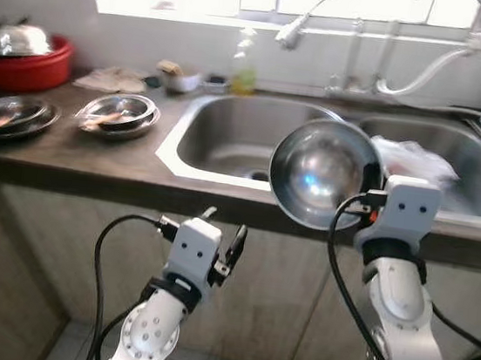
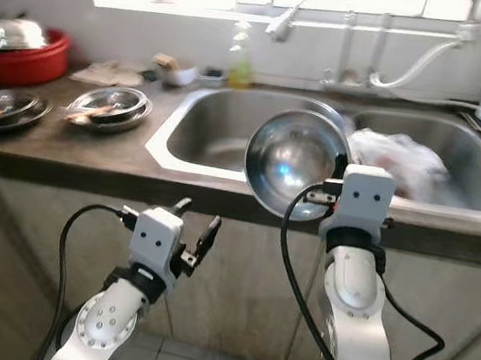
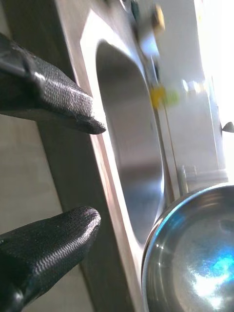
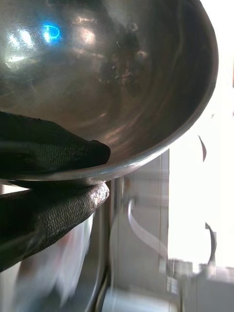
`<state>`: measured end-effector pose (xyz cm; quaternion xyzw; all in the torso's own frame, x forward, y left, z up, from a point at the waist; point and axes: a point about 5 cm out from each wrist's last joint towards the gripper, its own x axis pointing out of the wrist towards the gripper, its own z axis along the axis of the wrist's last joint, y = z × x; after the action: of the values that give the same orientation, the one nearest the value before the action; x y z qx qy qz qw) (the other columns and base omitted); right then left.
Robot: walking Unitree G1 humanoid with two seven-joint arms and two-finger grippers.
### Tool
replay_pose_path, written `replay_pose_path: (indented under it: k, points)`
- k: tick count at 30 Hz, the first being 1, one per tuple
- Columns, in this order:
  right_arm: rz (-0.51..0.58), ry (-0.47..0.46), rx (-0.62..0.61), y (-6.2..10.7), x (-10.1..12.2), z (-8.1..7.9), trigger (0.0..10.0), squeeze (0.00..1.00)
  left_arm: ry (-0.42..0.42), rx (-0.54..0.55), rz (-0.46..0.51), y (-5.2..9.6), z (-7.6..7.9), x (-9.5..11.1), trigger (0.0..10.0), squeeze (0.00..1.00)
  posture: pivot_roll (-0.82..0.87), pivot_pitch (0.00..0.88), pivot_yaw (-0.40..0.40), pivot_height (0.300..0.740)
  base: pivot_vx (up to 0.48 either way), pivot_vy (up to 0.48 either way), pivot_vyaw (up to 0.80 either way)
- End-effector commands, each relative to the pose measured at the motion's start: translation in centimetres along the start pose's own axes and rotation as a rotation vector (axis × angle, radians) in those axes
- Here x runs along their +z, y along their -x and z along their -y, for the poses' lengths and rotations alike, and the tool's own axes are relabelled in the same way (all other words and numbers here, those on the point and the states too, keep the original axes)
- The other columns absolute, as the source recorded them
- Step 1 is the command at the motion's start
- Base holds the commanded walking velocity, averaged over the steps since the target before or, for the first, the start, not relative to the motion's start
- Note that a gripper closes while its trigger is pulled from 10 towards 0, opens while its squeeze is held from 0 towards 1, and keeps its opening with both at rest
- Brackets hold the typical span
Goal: Kitchen organization
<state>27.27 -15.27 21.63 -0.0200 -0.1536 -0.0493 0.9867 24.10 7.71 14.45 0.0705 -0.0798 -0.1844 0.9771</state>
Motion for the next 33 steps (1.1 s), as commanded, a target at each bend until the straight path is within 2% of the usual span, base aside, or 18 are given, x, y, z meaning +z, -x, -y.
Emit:
replay_pose_path:
  k: [1, 13, 23, 26, 33]
  points:
    - [0.012, -0.014, 0.036, -0.3, 0.5, -0.8, 10.0, 0.00, -0.012, 0.011, 0.001, 0.0, -0.4, 0.0, 10.0, 0.00, 0.10, 0.014, 0.015, 0.740, 0.409, 0.000, 0.00]
    - [0.002, -0.022, 0.028, -0.8, 0.5, -0.5, 10.0, 0.00, -0.014, 0.001, -0.001, 0.0, -0.4, 0.0, 10.0, 0.00, 0.10, 0.008, 0.010, 0.740, 0.418, 0.000, 0.00]
    - [0.000, 0.014, 0.010, -1.6, 0.8, 0.4, 10.0, 0.00, -0.011, 0.004, 0.002, -0.1, -0.4, 0.0, 10.0, 0.00, 0.10, 0.018, 0.006, 0.740, 0.420, 0.000, 0.00]
    - [-0.015, 0.040, 0.000, -2.4, 1.0, 1.0, 10.0, 0.00, -0.003, 0.024, -0.003, -0.1, -0.5, 0.0, 10.0, 0.00, 0.10, 0.021, 0.006, 0.740, 0.356, 0.000, 0.00]
    - [-0.023, 0.047, 0.000, -2.7, 1.1, 1.2, 10.0, 0.00, -0.002, 0.024, -0.003, -0.1, -0.5, 0.0, 10.0, 0.00, 0.10, 0.021, 0.006, 0.740, 0.000, 0.000, 0.00]
